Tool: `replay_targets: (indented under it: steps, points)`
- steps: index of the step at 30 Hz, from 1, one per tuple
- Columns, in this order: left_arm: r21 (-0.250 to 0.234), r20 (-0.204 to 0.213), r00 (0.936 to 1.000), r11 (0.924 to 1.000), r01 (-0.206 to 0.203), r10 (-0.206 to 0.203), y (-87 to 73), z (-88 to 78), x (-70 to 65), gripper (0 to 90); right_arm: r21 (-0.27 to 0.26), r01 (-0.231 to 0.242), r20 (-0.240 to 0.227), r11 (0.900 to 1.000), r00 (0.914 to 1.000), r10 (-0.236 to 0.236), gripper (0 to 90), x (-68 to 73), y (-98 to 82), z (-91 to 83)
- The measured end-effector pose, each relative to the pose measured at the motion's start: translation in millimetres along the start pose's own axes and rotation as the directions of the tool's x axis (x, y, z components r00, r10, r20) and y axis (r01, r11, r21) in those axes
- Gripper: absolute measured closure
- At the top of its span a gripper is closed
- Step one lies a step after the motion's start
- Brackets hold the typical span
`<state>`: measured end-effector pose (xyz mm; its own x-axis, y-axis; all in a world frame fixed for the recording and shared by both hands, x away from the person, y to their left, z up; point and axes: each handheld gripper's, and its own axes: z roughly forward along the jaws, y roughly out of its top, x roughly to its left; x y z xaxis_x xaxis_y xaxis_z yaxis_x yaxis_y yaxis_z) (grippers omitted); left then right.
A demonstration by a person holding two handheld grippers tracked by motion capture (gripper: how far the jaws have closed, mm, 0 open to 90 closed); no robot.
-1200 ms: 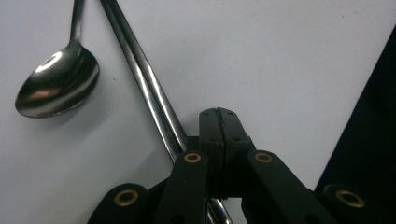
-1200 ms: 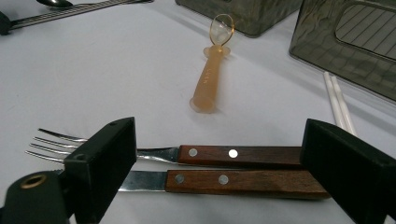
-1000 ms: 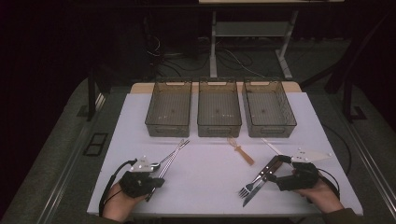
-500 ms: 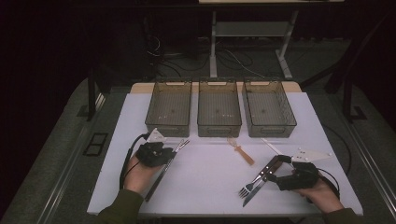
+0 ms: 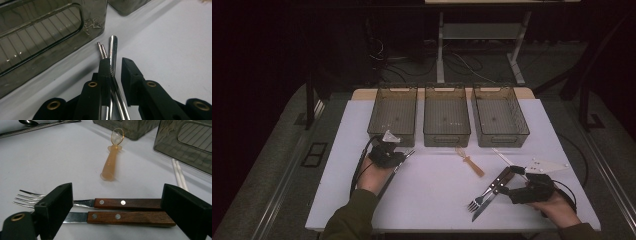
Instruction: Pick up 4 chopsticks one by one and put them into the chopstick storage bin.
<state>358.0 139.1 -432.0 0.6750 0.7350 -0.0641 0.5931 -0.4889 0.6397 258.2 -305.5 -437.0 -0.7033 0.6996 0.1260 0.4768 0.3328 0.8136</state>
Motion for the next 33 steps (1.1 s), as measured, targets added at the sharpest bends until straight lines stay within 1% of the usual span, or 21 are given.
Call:
replay_targets:
  steps: [4,12,16,21,23,26,30,33]
  points:
    - [0.013,-0.001,1.0000,0.9999,-0.001,0.002,-0.9,3.0,1.1,77.7,0.000,0.000,0.000,1.000,1.0000,0.000,10.8,0.1,0.0,0.0]
    - [0.017,0.006,1.0000,0.9999,-0.004,0.004,-1.7,3.4,1.0,79.6,0.001,0.003,0.000,1.000,1.0000,-0.003,10.8,0.4,0.0,0.2]
    - [0.012,0.011,0.9998,0.9998,-0.016,0.016,-1.2,2.0,-1.1,80.8,0.001,0.004,0.000,1.000,1.0000,-0.004,10.8,0.3,0.1,0.1]
    - [0.012,0.016,0.9990,0.9991,-0.042,0.041,0.0,2.9,-7.2,81.5,0.001,0.005,-0.001,1.000,1.0000,-0.005,10.7,0.4,0.1,0.1]
    - [0.010,0.026,0.9985,0.9987,-0.049,0.049,0.3,3.9,-9.5,81.6,0.001,0.007,-0.001,1.000,1.0000,-0.007,10.7,0.4,0.1,0.1]
    - [0.019,0.037,0.9972,0.9977,-0.066,0.065,0.7,6.5,-13.7,81.5,0.001,0.007,-0.001,1.000,1.0000,-0.007,10.8,0.4,0.1,0.2]
    - [0.029,0.072,0.9942,0.9962,-0.082,0.080,0.9,10.5,-18.3,81.8,0.002,0.007,-0.001,1.000,1.0000,-0.007,10.8,0.5,0.0,0.2]
    - [0.029,0.082,0.9926,0.9953,-0.092,0.089,1.7,12.0,-21.9,81.6,0.002,0.008,-0.001,1.000,1.0000,-0.008,10.8,0.5,0.1,0.2]
